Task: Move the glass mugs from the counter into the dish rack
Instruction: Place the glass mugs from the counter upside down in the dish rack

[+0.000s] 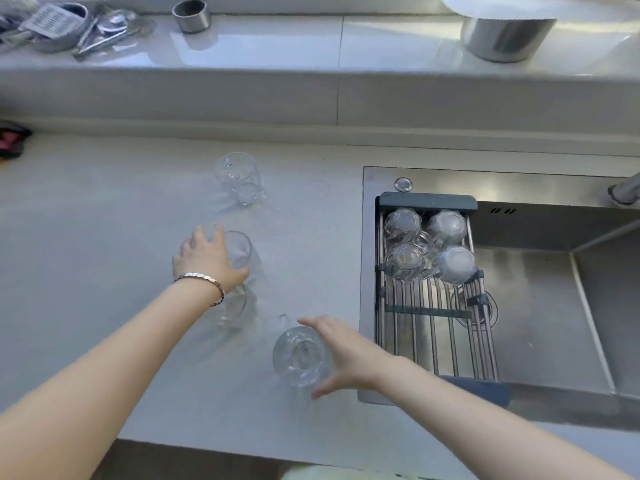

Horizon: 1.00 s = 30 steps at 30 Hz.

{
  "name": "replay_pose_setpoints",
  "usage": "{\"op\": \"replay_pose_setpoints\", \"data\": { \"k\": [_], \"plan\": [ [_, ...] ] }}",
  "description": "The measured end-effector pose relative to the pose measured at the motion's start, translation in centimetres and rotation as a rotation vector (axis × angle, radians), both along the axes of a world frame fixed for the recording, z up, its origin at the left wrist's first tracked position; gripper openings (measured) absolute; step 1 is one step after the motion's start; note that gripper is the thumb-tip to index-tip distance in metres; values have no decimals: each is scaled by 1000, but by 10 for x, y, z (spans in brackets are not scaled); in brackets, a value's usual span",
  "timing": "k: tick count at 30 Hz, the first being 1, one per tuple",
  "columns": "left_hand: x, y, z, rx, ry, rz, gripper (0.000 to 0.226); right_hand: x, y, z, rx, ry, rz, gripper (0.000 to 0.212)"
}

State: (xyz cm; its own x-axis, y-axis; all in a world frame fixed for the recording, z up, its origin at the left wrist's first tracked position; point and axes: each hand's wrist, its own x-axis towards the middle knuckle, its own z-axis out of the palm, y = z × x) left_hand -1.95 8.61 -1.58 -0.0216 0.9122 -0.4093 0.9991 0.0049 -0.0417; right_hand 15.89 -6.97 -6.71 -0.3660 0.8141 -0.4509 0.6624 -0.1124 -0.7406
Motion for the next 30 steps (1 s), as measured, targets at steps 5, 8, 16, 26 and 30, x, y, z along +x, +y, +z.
{"op": "replay_pose_setpoints", "data": {
  "k": [5,8,16,26,30],
  "plan": [
    [-7,0,-11,-33,-239,93,85,-19,-12,-14,-9,99,-265,86],
    [-2,-1,-7,28,-280,60,79,-10,-23,-11,-40,187,-404,83],
    [56,-46,23,199,-526,-148,80,96,-60,24,-149,207,-926,67],
    [100,-102,11,5,-513,-274,83,156,-44,9,-301,-450,-860,80],
    [99,-110,9,9,-518,-266,82,130,-9,-14,-290,-669,-711,90]
  ]
}}
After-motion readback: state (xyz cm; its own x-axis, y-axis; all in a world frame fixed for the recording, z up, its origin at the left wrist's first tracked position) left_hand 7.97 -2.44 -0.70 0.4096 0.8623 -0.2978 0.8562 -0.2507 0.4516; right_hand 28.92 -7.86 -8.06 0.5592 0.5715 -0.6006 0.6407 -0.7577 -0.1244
